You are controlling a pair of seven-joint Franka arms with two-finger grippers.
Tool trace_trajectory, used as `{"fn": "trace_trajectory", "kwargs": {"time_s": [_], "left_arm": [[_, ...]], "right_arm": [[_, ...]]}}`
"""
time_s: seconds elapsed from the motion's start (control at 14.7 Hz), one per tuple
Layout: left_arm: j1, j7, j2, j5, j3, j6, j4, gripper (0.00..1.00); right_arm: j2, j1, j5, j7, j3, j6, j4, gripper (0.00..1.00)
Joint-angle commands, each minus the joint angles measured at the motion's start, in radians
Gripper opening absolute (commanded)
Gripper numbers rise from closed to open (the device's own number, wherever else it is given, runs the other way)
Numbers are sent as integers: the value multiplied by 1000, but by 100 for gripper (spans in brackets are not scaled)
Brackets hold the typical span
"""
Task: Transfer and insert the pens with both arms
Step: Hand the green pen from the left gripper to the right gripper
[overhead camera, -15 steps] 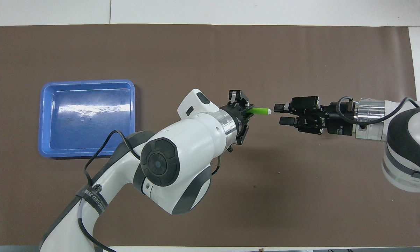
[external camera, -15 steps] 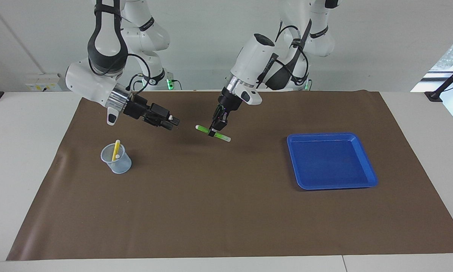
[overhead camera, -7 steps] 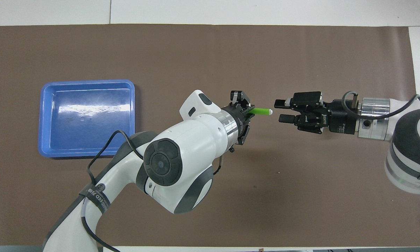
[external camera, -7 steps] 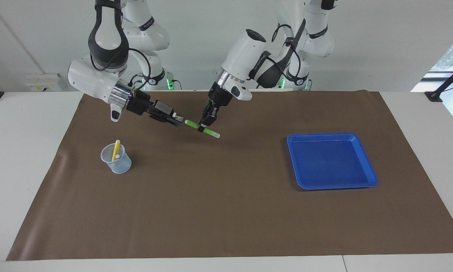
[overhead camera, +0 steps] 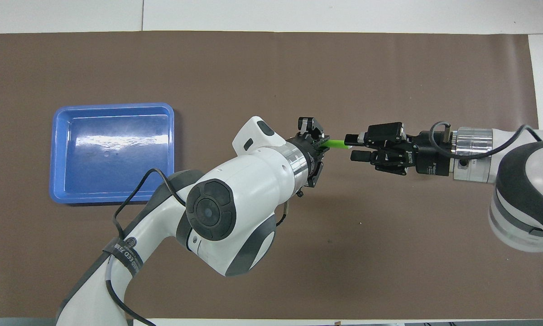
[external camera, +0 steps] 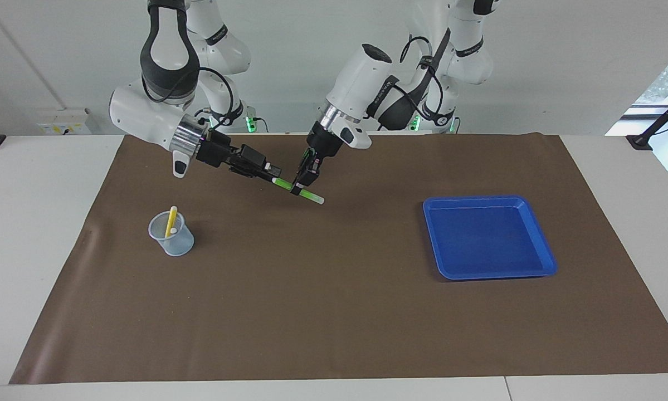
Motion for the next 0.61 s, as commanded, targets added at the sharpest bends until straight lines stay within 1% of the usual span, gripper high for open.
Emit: {"fn": "trace_trajectory", "kwargs": {"time_s": [0.0,0.27,0.55], "left_arm": [[-23,-4,11,-21,16,8,13,0],[-23,-6,11,-20,16,7,13,0],[-25,-6,11,-21,16,5,11,0]], "right_arm": [[-11,-2,12,17,8,32,-5,41],[-10,17,12,17,8,41,-6,41],[-7,48,12,19,8,91,-8,40]]}}
